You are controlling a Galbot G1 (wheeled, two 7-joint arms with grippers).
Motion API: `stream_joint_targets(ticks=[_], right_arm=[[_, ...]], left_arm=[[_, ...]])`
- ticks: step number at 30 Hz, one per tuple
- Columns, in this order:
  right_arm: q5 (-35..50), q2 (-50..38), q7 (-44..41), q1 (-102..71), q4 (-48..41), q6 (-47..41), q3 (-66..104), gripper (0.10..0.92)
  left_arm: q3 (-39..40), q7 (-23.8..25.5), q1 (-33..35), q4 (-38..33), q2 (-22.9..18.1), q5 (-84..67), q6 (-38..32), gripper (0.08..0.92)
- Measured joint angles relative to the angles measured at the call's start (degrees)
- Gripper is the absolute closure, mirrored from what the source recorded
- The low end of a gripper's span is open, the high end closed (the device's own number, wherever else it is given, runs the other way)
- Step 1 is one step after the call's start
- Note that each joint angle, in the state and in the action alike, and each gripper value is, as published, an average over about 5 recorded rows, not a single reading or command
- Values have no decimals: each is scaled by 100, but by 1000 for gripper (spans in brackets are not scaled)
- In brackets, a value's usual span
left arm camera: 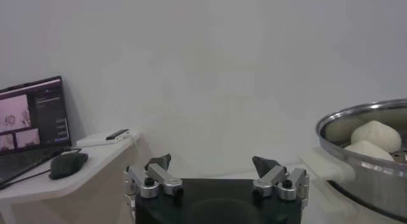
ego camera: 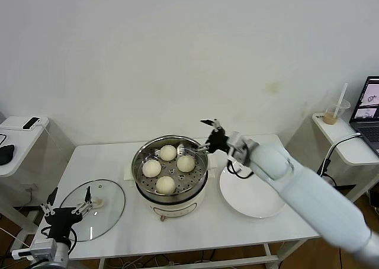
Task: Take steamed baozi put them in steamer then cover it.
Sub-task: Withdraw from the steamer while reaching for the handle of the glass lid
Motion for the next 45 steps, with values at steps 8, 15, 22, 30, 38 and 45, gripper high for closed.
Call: stream_joint_targets(ticks=[8,15,22,30,38,45], right_arm=[[-598,662,-21,-2441,567,1056,2436,203],[-858,1430,-62,-4069,984,1598,4010,203],[-958,1979,5,-5117,1076,1834,4991,203],[-1029,2400,78,-5716,1054,1937,5542,203],[-1122,2703,85,-6049,1128,1983,5785,203],[-1207,2936,75,-6269,1208,2014,5935,203]], left_arm=[[111,-42,-40,182,36,426,-175,177],[121,-94,50,557,257,1532,-317,177],[120,-419,113,1160,535,3600,-707,177],[149,-692,46,1836,748,5846,-993,177],[334,-642,-241,2396,974,6920,-1067,177],[508,-588,-553,2844,1100,7306,-1108,177]])
